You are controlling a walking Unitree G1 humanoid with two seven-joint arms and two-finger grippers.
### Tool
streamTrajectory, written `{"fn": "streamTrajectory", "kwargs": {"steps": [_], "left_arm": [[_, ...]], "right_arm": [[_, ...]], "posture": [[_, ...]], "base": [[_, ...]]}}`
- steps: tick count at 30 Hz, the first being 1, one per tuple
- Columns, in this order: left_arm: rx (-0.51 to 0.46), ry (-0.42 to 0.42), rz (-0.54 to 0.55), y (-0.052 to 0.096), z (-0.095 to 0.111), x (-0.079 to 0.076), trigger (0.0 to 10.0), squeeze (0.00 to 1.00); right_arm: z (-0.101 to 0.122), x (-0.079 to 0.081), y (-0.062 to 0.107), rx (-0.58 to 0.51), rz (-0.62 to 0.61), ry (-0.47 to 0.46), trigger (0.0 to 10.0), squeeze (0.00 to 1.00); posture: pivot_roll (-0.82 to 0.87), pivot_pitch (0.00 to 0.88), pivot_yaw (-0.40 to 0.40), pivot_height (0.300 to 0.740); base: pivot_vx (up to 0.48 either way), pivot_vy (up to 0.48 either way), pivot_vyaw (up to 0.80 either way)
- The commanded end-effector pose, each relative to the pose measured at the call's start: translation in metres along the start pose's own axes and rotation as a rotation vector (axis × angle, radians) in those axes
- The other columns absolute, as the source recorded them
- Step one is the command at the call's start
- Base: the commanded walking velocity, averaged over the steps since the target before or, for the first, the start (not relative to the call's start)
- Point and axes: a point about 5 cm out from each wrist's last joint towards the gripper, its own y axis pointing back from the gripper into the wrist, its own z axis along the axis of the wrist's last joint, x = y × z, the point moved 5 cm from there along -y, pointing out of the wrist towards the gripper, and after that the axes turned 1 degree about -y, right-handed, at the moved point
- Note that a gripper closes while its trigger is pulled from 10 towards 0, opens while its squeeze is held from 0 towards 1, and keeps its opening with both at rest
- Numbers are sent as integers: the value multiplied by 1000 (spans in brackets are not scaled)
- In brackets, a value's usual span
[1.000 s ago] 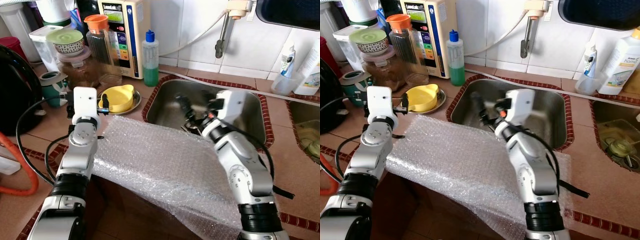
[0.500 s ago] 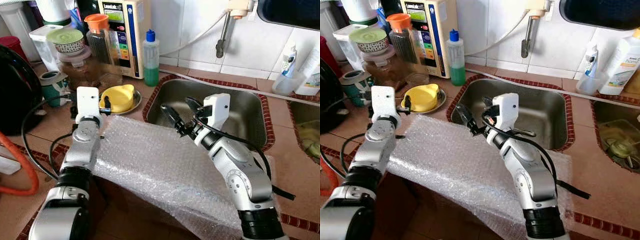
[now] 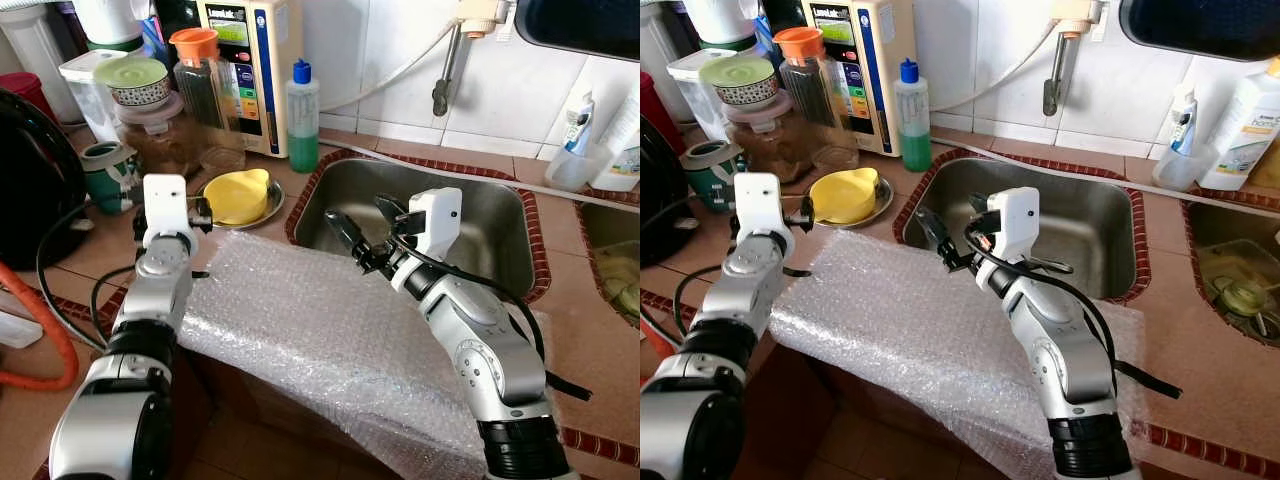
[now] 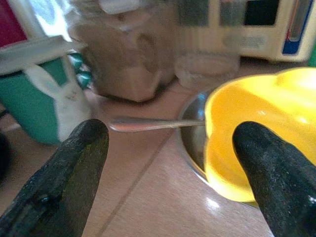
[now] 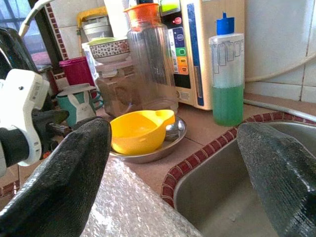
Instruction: Kitchen organization
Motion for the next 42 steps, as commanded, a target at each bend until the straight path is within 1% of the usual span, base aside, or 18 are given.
{"fn": "streamTrajectory", "kwargs": {"steps": [1,2,6,8,11,14,19,22,25,27,30,31,33,35,36,39,41,42], "left_arm": [[47,-24,-32,0,-9,-10,10000,0],[65,-48,-49,0,-12,-16,10000,0],[85,-68,-64,0,-17,-23,10000,0],[106,-101,-79,1,-21,-28,10000,0],[119,-106,-82,1,-23,-30,10000,0],[105,-109,-83,1,-19,-32,10000,0],[97,-106,-81,-1,-14,-32,10000,0],[102,-86,-87,-1,-13,-34,10000,0],[94,-75,-99,0,-9,-40,10000,0],[98,-64,-119,2,-8,-50,10000,0],[101,-67,-127,4,-9,-54,10000,0],[117,-38,-142,7,-12,-61,10000,0],[101,-52,-168,12,-11,-72,10000,0],[108,-54,-180,15,-13,-78,10000,0],[118,-37,-185,16,-14,-80,10000,0],[113,-30,-188,19,-13,-82,10000,0],[93,-31,-181,19,-8,-81,10000,0],[61,-46,-171,19,-2,-79,10000,0]], "right_arm": [[5,1,1,-13,4,18,10000,0],[6,0,1,-17,-4,20,10000,0],[6,-1,2,-18,-9,22,10000,0],[6,-1,3,-18,-13,23,10000,0],[6,-2,3,-18,-16,24,10000,0],[7,-3,3,-20,-21,26,10000,0],[7,-5,3,-22,-28,27,10000,0],[7,-6,3,-24,-30,28,10000,0],[9,-9,4,-28,-33,38,10000,0],[10,-13,4,-28,-39,47,10000,0],[11,-14,4,-28,-40,51,10000,0],[11,-15,5,-29,-41,53,10000,0],[12,-17,5,-29,-46,58,10000,0],[12,-18,5,-29,-47,59,10000,0],[12,-18,5,-30,-47,59,10000,0],[12,-18,5,-28,-45,62,10000,0],[11,-18,5,-28,-45,63,10000,0],[11,-18,5,-28,-44,63,10000,0]], "posture": [[39,0,78,740],[36,0,80,740],[31,0,86,740],[29,0,87,740],[26,0,90,740],[27,0,91,740],[29,0,93,740],[30,0,93,740],[33,0,93,740],[33,0,94,740],[33,0,94,740],[33,0,94,740],[34,0,96,740],[36,0,96,740],[36,0,95,740],[37,0,96,740],[37,0,95,740],[37,0,95,740]], "base": [[0,0,0],[0,0,0],[0,0,0],[0,0,0],[0,0,0],[0,0,0],[0,0,0],[0,0,0],[0,0,0],[0,0,0],[0,0,0],[0,0,0],[0,0,0],[0,0,0],[0,0,0],[0,0,0],[0,0,0],[0,0,0]]}}
